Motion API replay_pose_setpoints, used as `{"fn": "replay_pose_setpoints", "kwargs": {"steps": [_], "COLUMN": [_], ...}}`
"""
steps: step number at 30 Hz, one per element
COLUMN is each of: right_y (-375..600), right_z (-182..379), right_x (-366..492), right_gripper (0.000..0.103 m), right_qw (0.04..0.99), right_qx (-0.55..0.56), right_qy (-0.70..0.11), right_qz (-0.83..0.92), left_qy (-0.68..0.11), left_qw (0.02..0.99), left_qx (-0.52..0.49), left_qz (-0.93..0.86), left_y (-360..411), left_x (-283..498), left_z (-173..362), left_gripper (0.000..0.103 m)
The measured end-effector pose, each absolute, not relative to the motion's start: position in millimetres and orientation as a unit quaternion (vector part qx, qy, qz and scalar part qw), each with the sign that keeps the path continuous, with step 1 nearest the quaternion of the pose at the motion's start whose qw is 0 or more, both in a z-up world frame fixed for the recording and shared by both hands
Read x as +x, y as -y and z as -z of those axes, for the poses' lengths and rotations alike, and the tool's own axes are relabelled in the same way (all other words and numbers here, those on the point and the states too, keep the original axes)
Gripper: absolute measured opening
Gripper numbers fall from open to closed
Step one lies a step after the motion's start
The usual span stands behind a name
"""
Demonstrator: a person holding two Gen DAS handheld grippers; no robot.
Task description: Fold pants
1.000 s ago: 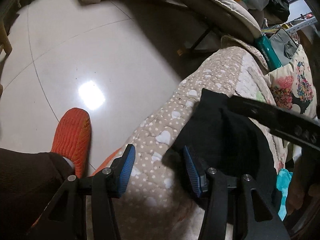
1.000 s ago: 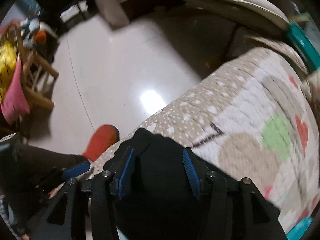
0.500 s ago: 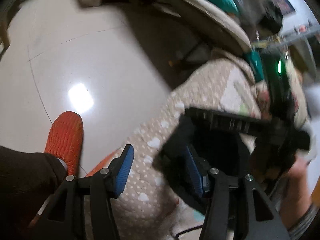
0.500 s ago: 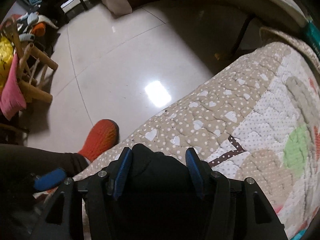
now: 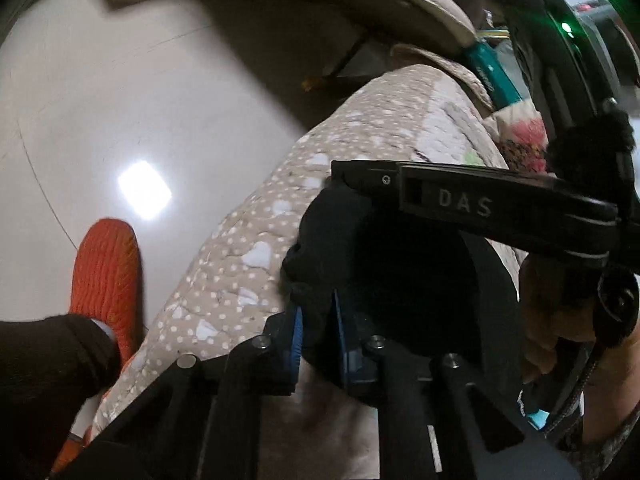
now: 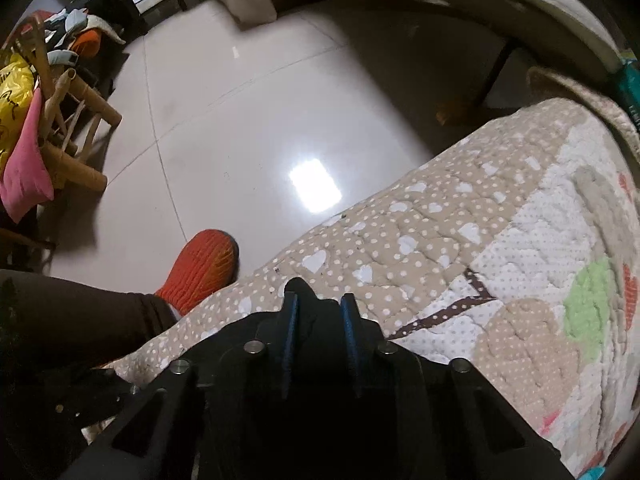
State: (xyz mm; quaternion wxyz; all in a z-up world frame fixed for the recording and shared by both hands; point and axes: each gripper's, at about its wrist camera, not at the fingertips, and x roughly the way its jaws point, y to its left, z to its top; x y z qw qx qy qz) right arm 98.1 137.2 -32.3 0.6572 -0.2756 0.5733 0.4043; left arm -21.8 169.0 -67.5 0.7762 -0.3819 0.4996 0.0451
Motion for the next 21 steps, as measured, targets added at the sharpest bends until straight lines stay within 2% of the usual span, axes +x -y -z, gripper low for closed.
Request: {"fn": "replay_pose_setpoints", "kwargs": {"steps": [7,16,21], "right_y": [-108,-11,79], "right_z": [-2,-50,-54], "right_x": [96,101,106], "right_gripper": [0.014,0.014,0.014], "right_qw": [0.698,0.761,0.786], "right_qx": [-0.221,-0.118,-0.032], "right_qy": [-0.551,-0.524,-0.523], "right_qz": [-0.4,-0.364,-0.327], "left_qy": [-0.487,-0.47,-0.486], "left_qw": [0.764,0.802,0.813], "left_qx": [-0.423,-0.361,-0.298], "left_qz": [0.023,0.078,0.114], "left_y": [-157,-92,-31], "left_x": [-23,-8,1], "left_z": [51,1,-10], "left_gripper": [0.013,0.013,0.013]}}
